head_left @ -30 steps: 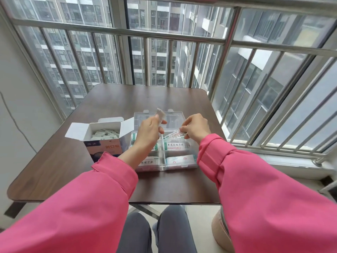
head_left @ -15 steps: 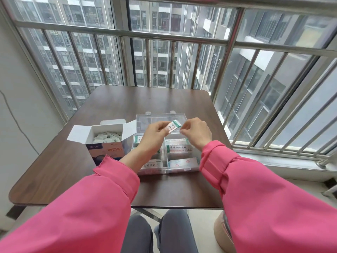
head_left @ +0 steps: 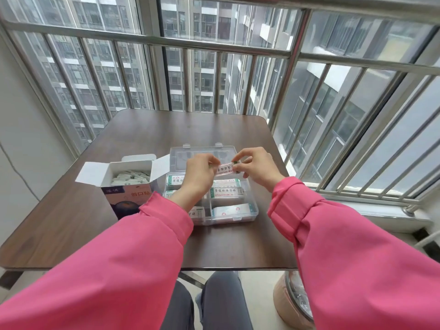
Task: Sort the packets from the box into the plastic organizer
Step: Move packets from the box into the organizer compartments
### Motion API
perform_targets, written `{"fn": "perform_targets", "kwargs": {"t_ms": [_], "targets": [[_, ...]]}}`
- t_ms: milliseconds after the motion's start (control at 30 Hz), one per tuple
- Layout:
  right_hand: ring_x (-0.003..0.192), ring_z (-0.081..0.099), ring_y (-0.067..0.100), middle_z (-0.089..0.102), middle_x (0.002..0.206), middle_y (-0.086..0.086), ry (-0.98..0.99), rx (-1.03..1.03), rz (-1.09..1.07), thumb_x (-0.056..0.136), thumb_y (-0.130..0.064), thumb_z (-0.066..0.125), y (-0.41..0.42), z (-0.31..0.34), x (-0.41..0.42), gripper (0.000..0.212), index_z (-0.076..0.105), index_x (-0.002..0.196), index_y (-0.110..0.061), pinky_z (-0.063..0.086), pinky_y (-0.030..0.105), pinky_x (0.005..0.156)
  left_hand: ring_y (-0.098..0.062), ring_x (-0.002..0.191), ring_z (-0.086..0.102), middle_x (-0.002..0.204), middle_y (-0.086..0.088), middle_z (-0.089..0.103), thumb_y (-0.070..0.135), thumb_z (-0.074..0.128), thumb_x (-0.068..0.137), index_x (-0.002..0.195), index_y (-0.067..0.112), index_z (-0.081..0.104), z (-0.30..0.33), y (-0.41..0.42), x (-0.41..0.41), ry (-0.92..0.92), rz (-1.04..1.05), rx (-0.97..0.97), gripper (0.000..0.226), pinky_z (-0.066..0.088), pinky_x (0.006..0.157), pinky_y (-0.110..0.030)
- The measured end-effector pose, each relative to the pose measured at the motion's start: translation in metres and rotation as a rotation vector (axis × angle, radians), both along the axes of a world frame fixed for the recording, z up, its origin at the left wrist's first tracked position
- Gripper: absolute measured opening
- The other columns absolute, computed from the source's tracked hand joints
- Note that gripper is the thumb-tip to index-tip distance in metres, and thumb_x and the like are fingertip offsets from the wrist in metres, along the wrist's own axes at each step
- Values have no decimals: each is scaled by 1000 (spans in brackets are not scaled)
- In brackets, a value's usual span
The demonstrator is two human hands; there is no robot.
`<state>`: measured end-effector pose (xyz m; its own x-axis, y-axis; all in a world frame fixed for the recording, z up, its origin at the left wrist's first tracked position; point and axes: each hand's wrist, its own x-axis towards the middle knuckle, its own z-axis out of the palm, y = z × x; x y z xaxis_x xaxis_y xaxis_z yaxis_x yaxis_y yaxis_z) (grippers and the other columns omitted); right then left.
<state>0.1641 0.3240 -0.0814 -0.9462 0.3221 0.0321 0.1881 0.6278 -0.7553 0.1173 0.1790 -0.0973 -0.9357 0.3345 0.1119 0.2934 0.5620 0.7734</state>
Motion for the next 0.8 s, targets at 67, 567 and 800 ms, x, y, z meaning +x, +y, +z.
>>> {"fn": "perform_targets", "kwargs": {"t_ms": [67, 567, 800], "targets": [[59, 58, 10, 71, 76, 5, -40, 89, 1, 79, -10, 70, 3, -7, -4, 10, 71, 77, -20, 55, 27, 69, -26, 103, 63, 106, -15, 69, -3, 54, 88, 104, 3, 69, -4, 6, -4, 24, -35, -118, 22, 47, 93, -32], [102, 62, 28, 68, 104, 5, -220, 562, 20, 79, -13, 65, -7, -14, -14, 18, 73, 91, -23, 42, 30, 75, -30, 106, 60, 108, -9, 69, 16, 57, 88, 104, 21, 72, -8, 19, -17, 170, -72, -628, 23, 44, 89, -32], [106, 59, 32, 65, 112, 10, -256, 606, 57, 87, -13, 54, -10, -14, -16, 24, 66, 107, -15, 44, 34, 80, -31, 113, 52, 112, -11, 67, 18, 47, 94, 110, 17, 67, -8, 18, -15, 171, -110, -710, 25, 38, 93, -35]]}}
